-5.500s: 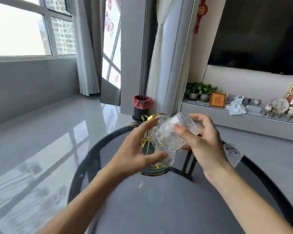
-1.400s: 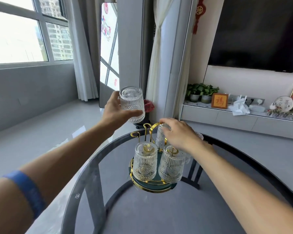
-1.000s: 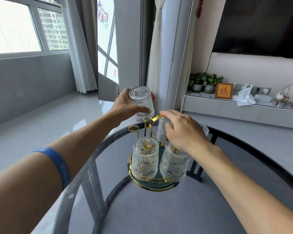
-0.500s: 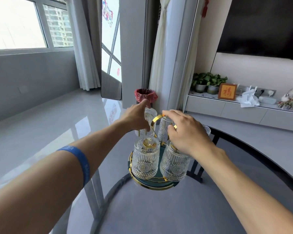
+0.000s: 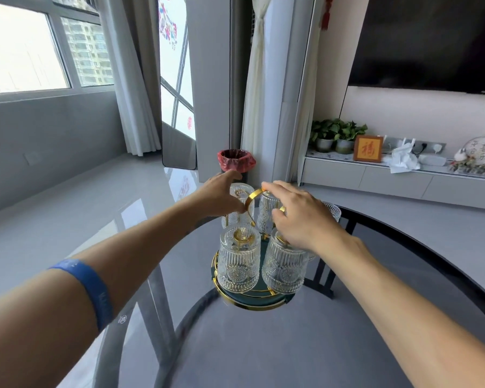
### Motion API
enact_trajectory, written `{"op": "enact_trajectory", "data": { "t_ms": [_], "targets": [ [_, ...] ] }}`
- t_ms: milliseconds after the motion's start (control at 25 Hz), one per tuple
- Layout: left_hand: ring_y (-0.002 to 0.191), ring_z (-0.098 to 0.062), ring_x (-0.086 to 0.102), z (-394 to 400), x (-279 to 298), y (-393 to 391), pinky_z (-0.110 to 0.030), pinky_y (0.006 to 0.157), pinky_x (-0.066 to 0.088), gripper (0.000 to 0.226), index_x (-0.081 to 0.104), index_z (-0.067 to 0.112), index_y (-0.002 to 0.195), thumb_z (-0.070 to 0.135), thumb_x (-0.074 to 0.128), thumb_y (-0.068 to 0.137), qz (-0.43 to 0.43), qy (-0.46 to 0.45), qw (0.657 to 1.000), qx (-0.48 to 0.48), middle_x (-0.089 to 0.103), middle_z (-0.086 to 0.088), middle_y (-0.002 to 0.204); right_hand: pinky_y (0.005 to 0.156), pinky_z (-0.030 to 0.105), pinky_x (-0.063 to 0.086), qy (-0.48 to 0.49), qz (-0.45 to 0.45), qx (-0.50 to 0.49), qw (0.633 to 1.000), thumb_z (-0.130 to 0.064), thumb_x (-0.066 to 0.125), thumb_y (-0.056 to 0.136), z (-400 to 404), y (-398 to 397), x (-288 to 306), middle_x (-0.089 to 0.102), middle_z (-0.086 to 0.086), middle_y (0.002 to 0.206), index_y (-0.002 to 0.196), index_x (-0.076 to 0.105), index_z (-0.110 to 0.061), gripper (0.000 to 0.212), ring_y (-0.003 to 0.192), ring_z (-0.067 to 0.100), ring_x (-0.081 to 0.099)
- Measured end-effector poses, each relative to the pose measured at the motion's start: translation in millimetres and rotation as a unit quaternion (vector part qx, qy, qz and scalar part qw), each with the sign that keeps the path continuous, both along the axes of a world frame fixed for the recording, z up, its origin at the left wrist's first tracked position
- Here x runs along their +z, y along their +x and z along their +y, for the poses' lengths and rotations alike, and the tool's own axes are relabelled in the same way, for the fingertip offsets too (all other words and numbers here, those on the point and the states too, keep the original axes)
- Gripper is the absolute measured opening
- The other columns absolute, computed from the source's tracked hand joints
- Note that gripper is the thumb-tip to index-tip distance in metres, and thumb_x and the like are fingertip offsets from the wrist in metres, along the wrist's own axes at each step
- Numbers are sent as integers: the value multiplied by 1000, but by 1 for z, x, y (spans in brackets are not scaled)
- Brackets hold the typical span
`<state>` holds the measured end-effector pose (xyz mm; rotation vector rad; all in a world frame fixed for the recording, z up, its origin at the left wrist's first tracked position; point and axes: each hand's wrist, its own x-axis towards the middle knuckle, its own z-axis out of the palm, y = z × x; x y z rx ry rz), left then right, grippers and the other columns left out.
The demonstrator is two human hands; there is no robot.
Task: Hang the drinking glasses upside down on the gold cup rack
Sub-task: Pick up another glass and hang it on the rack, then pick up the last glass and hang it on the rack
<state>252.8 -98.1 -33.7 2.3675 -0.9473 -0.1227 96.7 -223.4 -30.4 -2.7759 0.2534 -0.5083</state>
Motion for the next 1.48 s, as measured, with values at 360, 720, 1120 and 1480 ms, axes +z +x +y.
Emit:
{"op": "enact_trajectory", "data": {
  "t_ms": [360, 720, 1120, 1480],
  "targets": [
    [129, -23, 47, 8, 24, -124, -29, 101, 32, 57, 49, 19, 141, 21, 68, 87, -157, -156, 974, -43, 53, -5, 143, 107, 26, 20, 156, -78, -99, 980, -34, 50, 93, -40, -112, -54, 18, -10, 161, 146, 33, -37, 56, 145, 8, 18],
    [133, -31, 37, -114, -44, -229, -42, 109, 33, 58, 42, 17, 138, 33, 58, 85, -287, 63, 937, -187, 40, -9, 145, 113, 36, 23, 222, 76, -192, 953, -37, 48, 94, -99, -197, -120, 8, -4, 163, 151, 22, -28, 64, 146, 18, 16],
    [138, -37, 28, -229, -88, -153, -46, 100, 42, 83, 18, 13, 151, 25, 63, 83, -173, 174, 969, 16, 30, -17, 151, 116, 42, 12, 124, 201, -190, 953, -40, 39, 96, -130, -218, -154, -5, 1, 164, 153, -2, -26, 72, 149, 25, 2],
    [117, -32, 50, -225, -98, -164, -40, 75, 49, 52, 47, 11, 128, -7, 52, 80, -162, 37, 986, -21, 60, -11, 125, 112, 43, 23, 65, 178, -218, 957, -43, 39, 94, -128, -198, -157, 25, -2, 159, 151, 14, -24, 65, 144, 30, 21]
  ]
}}
